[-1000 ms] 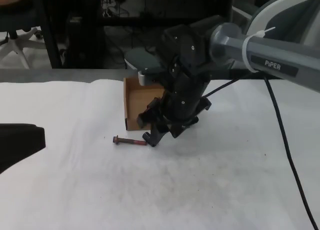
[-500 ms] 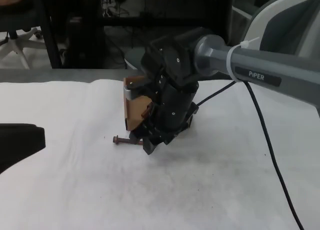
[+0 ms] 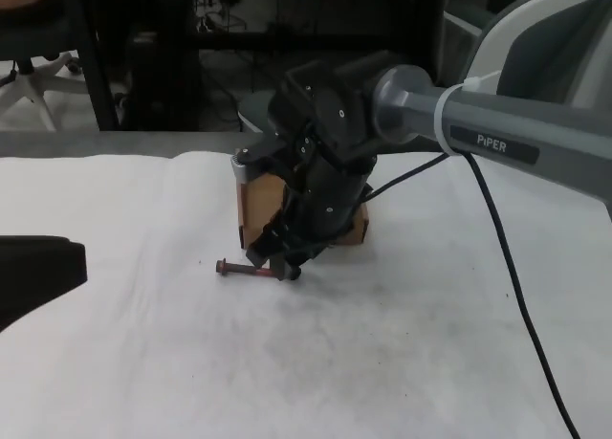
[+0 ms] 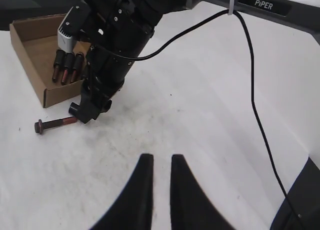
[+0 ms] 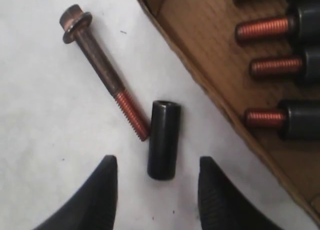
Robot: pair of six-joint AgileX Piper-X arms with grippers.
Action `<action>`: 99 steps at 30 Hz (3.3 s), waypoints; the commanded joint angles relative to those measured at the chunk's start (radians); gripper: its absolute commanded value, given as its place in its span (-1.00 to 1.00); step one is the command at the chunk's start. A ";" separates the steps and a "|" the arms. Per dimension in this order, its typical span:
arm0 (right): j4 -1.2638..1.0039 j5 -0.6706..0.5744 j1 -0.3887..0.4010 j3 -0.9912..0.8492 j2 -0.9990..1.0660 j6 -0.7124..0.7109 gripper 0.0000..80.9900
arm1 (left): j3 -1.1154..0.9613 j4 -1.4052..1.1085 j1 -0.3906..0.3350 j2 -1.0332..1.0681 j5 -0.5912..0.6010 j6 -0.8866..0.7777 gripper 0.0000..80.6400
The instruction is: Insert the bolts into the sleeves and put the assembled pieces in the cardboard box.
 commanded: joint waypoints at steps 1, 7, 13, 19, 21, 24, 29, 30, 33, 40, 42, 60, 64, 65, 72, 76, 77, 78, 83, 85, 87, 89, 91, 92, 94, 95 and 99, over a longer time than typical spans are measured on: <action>-0.024 0.013 0.003 -0.008 -0.005 -0.022 0.23 | -0.001 -0.013 0.003 -0.005 0.000 0.003 -0.66; -0.044 0.013 0.003 -0.008 0.011 -0.030 0.23 | -0.001 -0.086 0.003 -0.005 0.000 0.001 -0.66; -0.021 0.013 0.003 -0.008 0.053 -0.030 0.23 | -0.001 -0.163 0.003 -0.005 -0.002 -0.013 -0.66; -0.014 0.013 0.003 -0.008 0.080 -0.049 0.23 | -0.001 -0.165 0.003 -0.005 -0.033 -0.055 -0.66; -0.016 0.013 0.003 -0.008 0.082 -0.066 0.23 | -0.001 -0.165 0.003 -0.005 -0.033 -0.055 -0.66; -0.026 0.013 0.003 -0.008 0.090 -0.067 0.23 | -0.001 -0.165 0.003 -0.005 -0.033 -0.055 -0.66; -0.028 0.009 0.003 -0.008 0.093 -0.067 0.23 | -0.001 -0.165 0.003 -0.005 -0.033 -0.052 -0.66; -0.028 0.009 0.003 -0.008 0.093 -0.067 0.23 | -0.001 -0.165 0.003 -0.005 -0.033 -0.052 -0.66; -0.028 0.010 0.005 -0.008 0.093 -0.083 0.17 | -0.001 -0.165 0.003 -0.005 -0.036 -0.052 -0.66; -0.028 0.005 0.011 -0.008 0.093 -0.112 -0.94 | -0.001 -0.165 0.003 -0.005 -0.061 -0.052 -0.66; -0.025 -0.001 0.014 -0.008 0.093 -0.114 -0.99 | -0.001 -0.165 0.003 -0.005 -0.061 -0.052 -0.66; 0.108 -0.018 0.083 -0.005 0.005 -0.078 -0.99 | -0.001 -0.167 0.003 -0.005 -0.061 -0.108 -0.66; 0.162 -0.035 0.084 -0.004 -0.023 -0.073 -0.99 | -0.001 -0.167 0.003 -0.005 -0.061 -0.104 -0.66; 0.171 -0.046 0.084 -0.004 -0.029 -0.073 -0.99 | -0.001 -0.167 0.003 -0.005 -0.058 -0.104 -0.66; 0.188 -0.055 0.095 0.015 -0.107 -0.073 -0.99 | -0.001 -0.151 0.003 -0.005 -0.052 -0.061 -0.66; 0.156 -0.055 0.100 0.103 -0.190 -0.057 -0.99 | -0.001 -0.091 0.003 0.007 -0.086 0.009 -0.66; 0.136 -0.055 0.102 0.140 -0.218 -0.051 -0.99 | -0.001 -0.076 0.003 0.018 -0.091 0.034 -0.66; 0.115 -0.055 0.104 0.181 -0.249 -0.050 -0.99 | -0.001 -0.060 0.003 0.029 -0.091 0.057 -0.66; 0.003 -0.055 0.116 0.400 -0.417 0.016 -0.99 | -0.001 -0.046 0.003 0.129 -0.094 0.159 -0.66; -0.050 -0.055 0.122 0.497 -0.495 0.032 -0.99 | -0.001 -0.060 0.001 0.183 -0.116 0.180 -0.66; -0.108 -0.055 0.127 0.585 -0.567 0.067 -0.99 | -0.001 -0.073 0.001 0.237 -0.115 0.212 -0.66; -0.162 -0.055 0.130 0.681 -0.646 0.094 -0.99 | -0.001 -0.088 0.001 0.292 -0.113 0.261 -0.66; -0.203 -0.055 0.130 0.768 -0.720 0.131 -0.99 | -0.003 -0.102 0.001 0.357 -0.113 0.331 -0.57; -0.217 -0.055 0.130 0.808 -0.757 0.149 -0.99 | -0.006 -0.103 0.001 0.393 -0.113 0.362 -0.45; -0.234 -0.055 0.130 0.872 -0.822 0.168 -0.99 | -0.020 -0.097 -0.002 0.462 -0.113 0.404 -0.13; -0.239 -0.055 0.130 0.903 -0.855 0.175 -0.99 | -0.034 -0.093 -0.006 0.511 -0.113 0.426 0.17; -0.239 -0.055 0.130 0.998 -0.970 0.186 -0.99 | -0.098 -0.096 -0.062 0.674 -0.204 0.482 0.74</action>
